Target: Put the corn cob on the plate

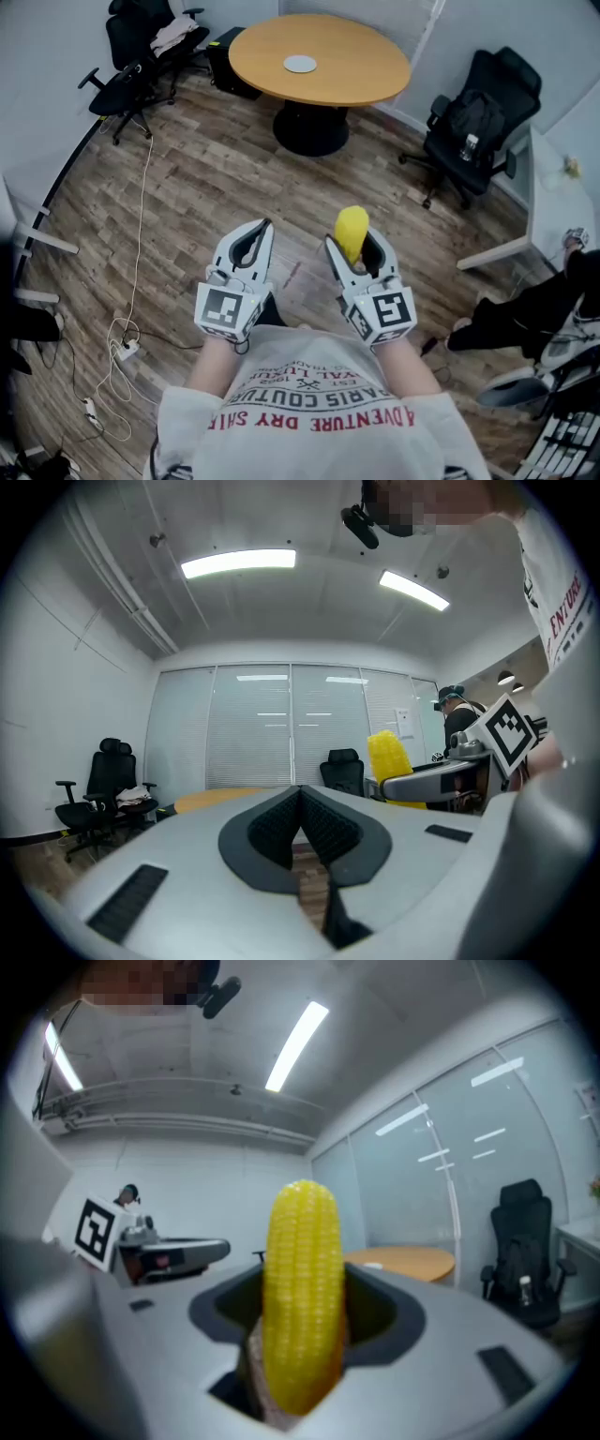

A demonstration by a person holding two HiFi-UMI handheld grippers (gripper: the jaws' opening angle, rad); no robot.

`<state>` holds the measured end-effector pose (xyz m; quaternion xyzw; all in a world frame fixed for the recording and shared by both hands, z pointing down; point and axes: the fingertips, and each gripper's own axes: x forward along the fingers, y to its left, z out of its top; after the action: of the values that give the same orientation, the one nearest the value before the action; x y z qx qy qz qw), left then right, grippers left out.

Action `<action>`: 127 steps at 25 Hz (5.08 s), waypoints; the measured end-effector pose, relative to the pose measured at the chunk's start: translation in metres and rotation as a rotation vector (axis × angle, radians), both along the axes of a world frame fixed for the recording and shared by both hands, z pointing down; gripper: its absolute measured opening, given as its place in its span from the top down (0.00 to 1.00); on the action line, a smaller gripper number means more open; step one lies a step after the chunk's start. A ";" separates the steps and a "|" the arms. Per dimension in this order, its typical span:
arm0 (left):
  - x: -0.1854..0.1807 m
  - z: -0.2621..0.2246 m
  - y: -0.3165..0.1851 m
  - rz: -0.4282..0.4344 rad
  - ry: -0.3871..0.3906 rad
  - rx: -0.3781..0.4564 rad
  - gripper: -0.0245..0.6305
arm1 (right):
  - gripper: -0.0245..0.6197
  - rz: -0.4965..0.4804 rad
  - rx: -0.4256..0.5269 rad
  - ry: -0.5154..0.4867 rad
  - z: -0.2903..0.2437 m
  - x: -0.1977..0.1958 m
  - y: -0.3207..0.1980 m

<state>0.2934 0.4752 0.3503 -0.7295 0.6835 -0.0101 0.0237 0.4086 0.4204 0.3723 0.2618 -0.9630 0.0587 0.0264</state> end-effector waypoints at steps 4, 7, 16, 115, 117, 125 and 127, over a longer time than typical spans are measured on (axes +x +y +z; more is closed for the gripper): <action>-0.005 -0.002 -0.006 -0.010 0.017 -0.016 0.91 | 0.55 0.013 -0.026 0.002 0.005 -0.003 -0.006; -0.016 0.000 -0.010 -0.007 0.022 -0.016 0.91 | 0.55 0.017 -0.034 0.011 0.009 -0.011 -0.010; -0.061 0.004 -0.042 0.049 0.019 -0.015 0.91 | 0.55 0.045 -0.064 0.029 0.015 -0.065 -0.043; -0.504 0.068 -0.789 0.536 0.078 -0.155 0.91 | 0.55 0.488 -0.368 0.160 0.135 -0.487 -0.725; -0.503 0.076 -0.795 0.550 0.083 -0.162 0.91 | 0.55 0.495 -0.391 0.184 0.150 -0.488 -0.731; -0.498 0.111 -0.802 0.564 0.083 -0.192 0.91 | 0.55 0.464 -0.500 0.313 0.219 -0.488 -0.740; -0.495 0.116 -0.803 0.571 0.081 -0.182 0.91 | 0.55 0.450 -0.534 0.355 0.238 -0.489 -0.741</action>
<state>-0.2018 -0.3278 0.4667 -0.8912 0.4473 -0.0351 -0.0669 -0.0800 -0.3207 0.6100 0.4563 -0.8128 0.2656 0.2460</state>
